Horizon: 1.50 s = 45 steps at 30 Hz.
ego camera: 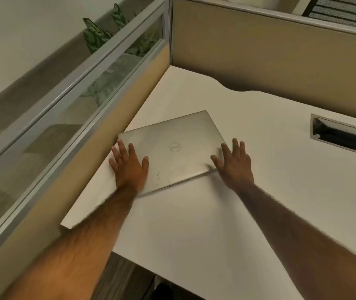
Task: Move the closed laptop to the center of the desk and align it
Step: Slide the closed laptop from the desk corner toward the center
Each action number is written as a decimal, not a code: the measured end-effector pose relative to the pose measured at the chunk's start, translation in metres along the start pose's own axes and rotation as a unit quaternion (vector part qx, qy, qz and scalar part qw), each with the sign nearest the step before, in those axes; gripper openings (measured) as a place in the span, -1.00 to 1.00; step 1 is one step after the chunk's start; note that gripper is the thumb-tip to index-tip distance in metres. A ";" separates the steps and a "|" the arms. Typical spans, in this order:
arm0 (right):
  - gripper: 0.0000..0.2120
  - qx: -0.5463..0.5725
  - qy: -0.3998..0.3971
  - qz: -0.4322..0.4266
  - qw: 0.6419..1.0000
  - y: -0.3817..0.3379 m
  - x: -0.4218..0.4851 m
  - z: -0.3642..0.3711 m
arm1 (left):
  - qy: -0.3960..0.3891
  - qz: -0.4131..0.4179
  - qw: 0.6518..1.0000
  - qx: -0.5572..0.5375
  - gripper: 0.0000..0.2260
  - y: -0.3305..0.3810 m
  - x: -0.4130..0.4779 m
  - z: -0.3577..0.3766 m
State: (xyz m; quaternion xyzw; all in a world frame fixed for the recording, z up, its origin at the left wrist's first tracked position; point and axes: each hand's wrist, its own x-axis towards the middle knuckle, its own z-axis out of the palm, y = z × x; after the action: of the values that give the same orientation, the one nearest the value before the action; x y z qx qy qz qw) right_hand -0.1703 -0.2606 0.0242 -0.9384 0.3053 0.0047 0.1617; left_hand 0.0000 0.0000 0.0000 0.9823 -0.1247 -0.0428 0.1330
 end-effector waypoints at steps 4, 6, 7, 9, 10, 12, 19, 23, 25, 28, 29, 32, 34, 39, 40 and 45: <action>-0.41 0.032 -0.022 0.055 0.998 -0.011 0.030 0.000 | -0.019 -0.067 0.995 -0.070 -0.30 0.000 0.010 -0.001; -0.37 0.035 -0.037 0.084 0.995 -0.015 0.042 0.002 | -0.028 -0.080 0.993 -0.078 -0.28 0.003 0.010 0.001; -0.34 0.041 -0.041 0.095 0.994 -0.017 0.046 0.003 | -0.033 -0.083 0.993 -0.079 -0.28 0.003 0.010 0.002; -0.32 0.070 -0.049 0.122 0.989 -0.022 0.055 0.003 | -0.036 -0.084 0.992 -0.081 -0.28 0.004 0.012 0.004; -0.31 0.085 -0.054 0.135 0.986 -0.024 0.059 0.002 | -0.034 -0.085 0.993 -0.080 -0.27 0.003 0.011 0.004; -0.29 0.096 -0.063 0.152 0.982 -0.030 0.066 0.003 | -0.028 -0.094 0.992 -0.079 -0.24 0.001 0.010 0.005; -0.21 0.092 -0.071 0.204 0.972 -0.037 0.077 -0.001 | -0.013 -0.096 0.995 -0.026 -0.19 0.008 0.014 -0.011; -0.19 0.111 -0.070 0.234 0.963 -0.035 0.083 -0.001 | -0.060 -0.124 0.987 -0.084 -0.19 0.011 0.022 -0.018; -0.23 0.148 -0.073 0.249 0.954 -0.032 0.089 -0.002 | -0.072 -0.165 0.974 -0.138 -0.18 0.010 0.028 -0.023; -0.17 0.210 -0.076 0.272 0.936 -0.024 0.098 -0.001 | -0.081 -0.228 0.947 -0.210 -0.25 0.006 0.038 -0.024; -0.14 0.228 -0.075 0.275 0.931 -0.020 0.100 0.001 | -0.084 -0.238 0.941 -0.226 -0.29 0.004 0.040 -0.024; -0.09 0.289 -0.075 0.272 0.915 -0.008 0.104 0.006 | -0.086 -0.247 0.931 -0.256 -0.39 0.001 0.044 -0.023; -0.05 0.320 -0.076 0.262 0.907 -0.002 0.104 0.009 | -0.088 -0.247 0.929 -0.263 -0.39 0.000 0.044 -0.023; -0.08 0.356 -0.064 0.244 0.900 0.004 0.098 0.008 | -0.080 -0.227 0.930 -0.280 -0.41 -0.003 0.038 -0.022; -0.07 0.359 -0.059 0.241 0.900 0.004 0.095 0.006 | -0.077 -0.223 0.930 -0.283 -0.40 -0.002 0.036 -0.022; -0.09 0.379 -0.037 0.241 0.893 0.017 0.080 -0.004 | -0.073 -0.204 0.934 -0.284 -0.39 0.014 0.027 -0.026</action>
State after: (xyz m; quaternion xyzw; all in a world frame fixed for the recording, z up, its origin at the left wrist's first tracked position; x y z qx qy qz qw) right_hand -0.1154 -0.3208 0.0145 -0.7029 0.4941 -0.0381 0.5102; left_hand 0.0258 -0.0137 0.0270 0.9023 0.0862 -0.1739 0.3850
